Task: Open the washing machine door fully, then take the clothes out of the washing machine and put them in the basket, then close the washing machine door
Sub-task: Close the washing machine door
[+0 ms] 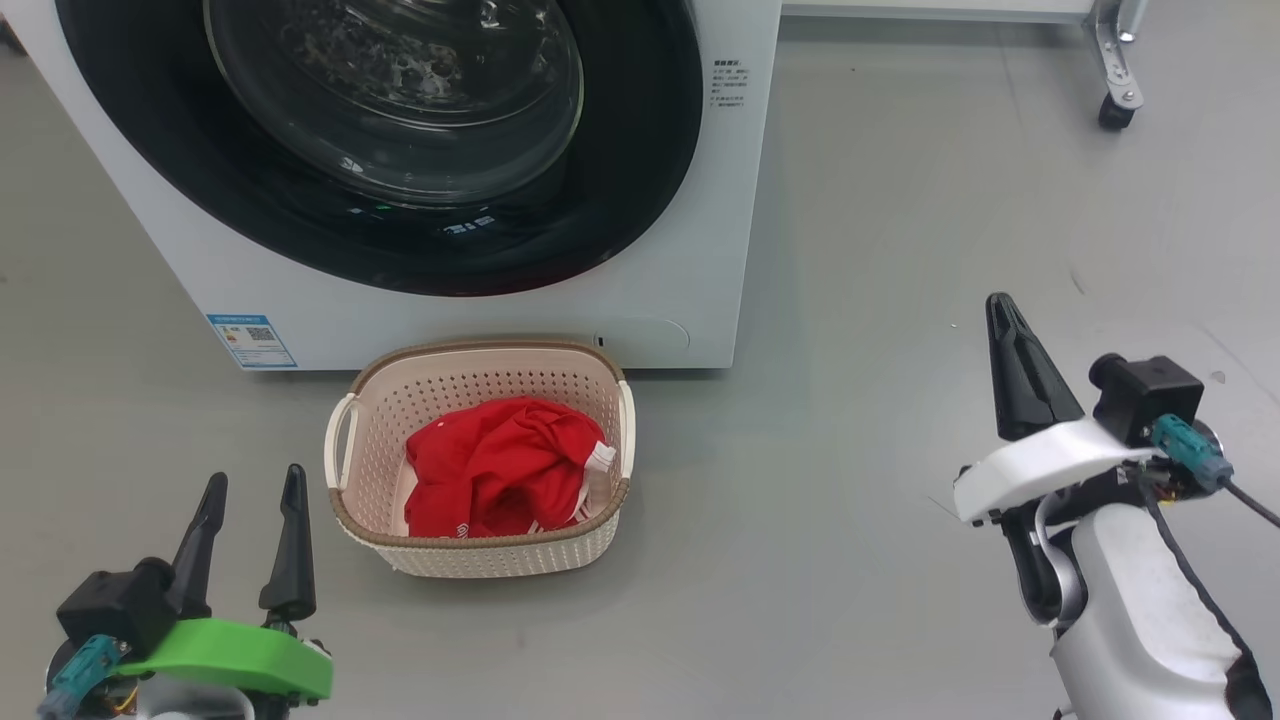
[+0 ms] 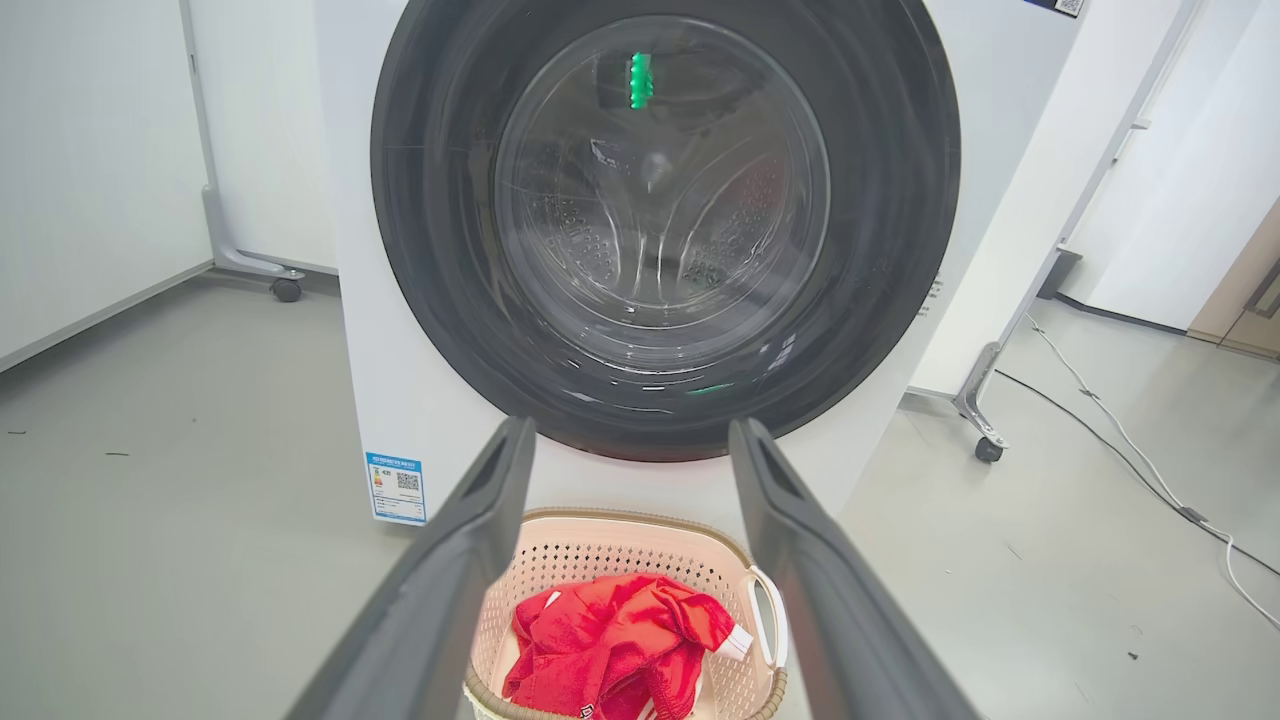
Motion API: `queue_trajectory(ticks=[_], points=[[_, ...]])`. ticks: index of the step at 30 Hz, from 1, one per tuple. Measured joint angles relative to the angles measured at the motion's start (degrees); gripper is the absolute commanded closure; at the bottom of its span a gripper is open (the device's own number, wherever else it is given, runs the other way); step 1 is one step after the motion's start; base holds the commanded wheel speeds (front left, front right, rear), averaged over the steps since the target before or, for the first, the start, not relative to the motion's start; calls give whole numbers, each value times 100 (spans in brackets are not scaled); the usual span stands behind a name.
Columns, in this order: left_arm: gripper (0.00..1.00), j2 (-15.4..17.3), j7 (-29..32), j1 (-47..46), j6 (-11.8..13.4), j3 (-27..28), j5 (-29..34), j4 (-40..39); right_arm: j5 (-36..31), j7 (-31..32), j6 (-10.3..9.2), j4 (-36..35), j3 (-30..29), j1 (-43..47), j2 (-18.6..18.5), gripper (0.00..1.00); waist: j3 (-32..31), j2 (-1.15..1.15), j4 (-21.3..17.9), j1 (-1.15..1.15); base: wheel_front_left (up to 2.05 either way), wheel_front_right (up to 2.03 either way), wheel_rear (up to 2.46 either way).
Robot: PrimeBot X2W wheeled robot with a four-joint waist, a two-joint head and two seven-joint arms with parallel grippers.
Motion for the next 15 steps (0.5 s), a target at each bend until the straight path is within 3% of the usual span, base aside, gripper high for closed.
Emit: queue_trajectory(ticks=[1,2,3,15], points=[[0,0,0,25,0,1,4,-10,2,0,-29,-26,-27,88,14,75,-26,0,-25,0,0,0,0],[0,0,0,58,0,5,26,-18,9,0,-51,-58,-57,180,30,17,-50,0,-50,0,0,0,0],[0,1,0,110,0,13,44,-24,33,0,-49,-99,-111,354,57,0,-93,0,-97,0,0,0,0],[0,-41,0,307,0,93,187,-120,42,1,-78,-428,-180,997,130,0,-248,0,-247,0,0,0,0]])
